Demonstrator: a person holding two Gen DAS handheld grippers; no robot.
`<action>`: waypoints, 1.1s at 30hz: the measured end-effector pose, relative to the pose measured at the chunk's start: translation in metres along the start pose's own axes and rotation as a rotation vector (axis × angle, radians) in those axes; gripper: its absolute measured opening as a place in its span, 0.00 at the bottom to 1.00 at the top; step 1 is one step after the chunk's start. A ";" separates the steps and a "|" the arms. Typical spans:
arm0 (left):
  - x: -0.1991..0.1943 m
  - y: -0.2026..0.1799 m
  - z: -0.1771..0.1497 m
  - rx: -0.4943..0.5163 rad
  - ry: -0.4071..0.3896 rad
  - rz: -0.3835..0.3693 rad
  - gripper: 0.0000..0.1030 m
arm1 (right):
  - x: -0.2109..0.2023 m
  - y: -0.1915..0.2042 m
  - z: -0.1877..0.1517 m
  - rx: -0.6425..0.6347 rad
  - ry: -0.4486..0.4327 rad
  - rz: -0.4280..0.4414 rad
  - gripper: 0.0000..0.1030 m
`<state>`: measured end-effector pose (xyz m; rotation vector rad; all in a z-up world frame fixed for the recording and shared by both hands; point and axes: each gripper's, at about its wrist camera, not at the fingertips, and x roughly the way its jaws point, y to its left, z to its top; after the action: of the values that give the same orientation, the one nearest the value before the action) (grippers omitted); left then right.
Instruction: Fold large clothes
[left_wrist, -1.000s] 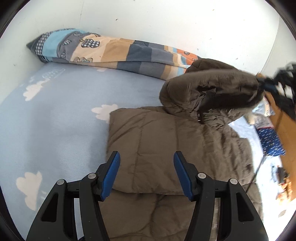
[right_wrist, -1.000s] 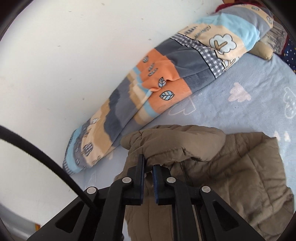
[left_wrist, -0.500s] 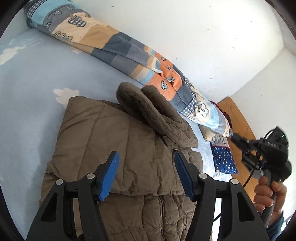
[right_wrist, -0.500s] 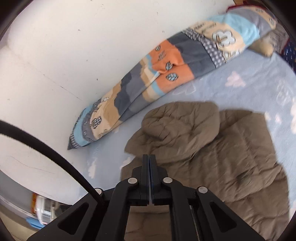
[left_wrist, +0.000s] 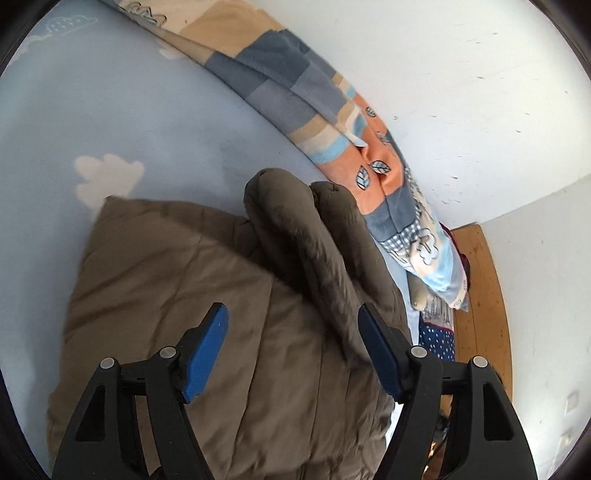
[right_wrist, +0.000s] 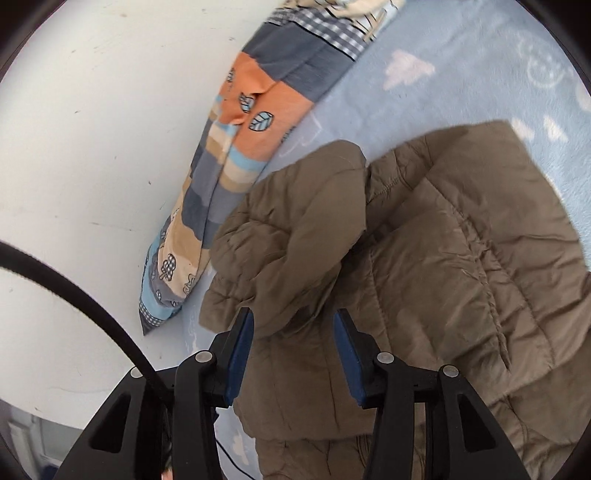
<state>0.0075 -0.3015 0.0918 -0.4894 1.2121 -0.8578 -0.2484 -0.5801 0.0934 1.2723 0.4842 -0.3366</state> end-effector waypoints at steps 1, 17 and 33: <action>0.006 -0.001 0.004 -0.007 0.004 0.010 0.69 | 0.004 -0.003 0.002 0.011 0.002 0.005 0.48; 0.042 -0.028 0.020 0.004 -0.012 -0.054 0.07 | 0.034 0.006 0.020 -0.095 -0.013 0.031 0.10; -0.034 -0.018 -0.104 0.103 0.012 -0.043 0.07 | -0.062 0.015 -0.048 -0.270 -0.018 0.059 0.09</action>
<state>-0.1002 -0.2740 0.0933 -0.4288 1.1654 -0.9564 -0.3017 -0.5317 0.1282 1.0181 0.4596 -0.2240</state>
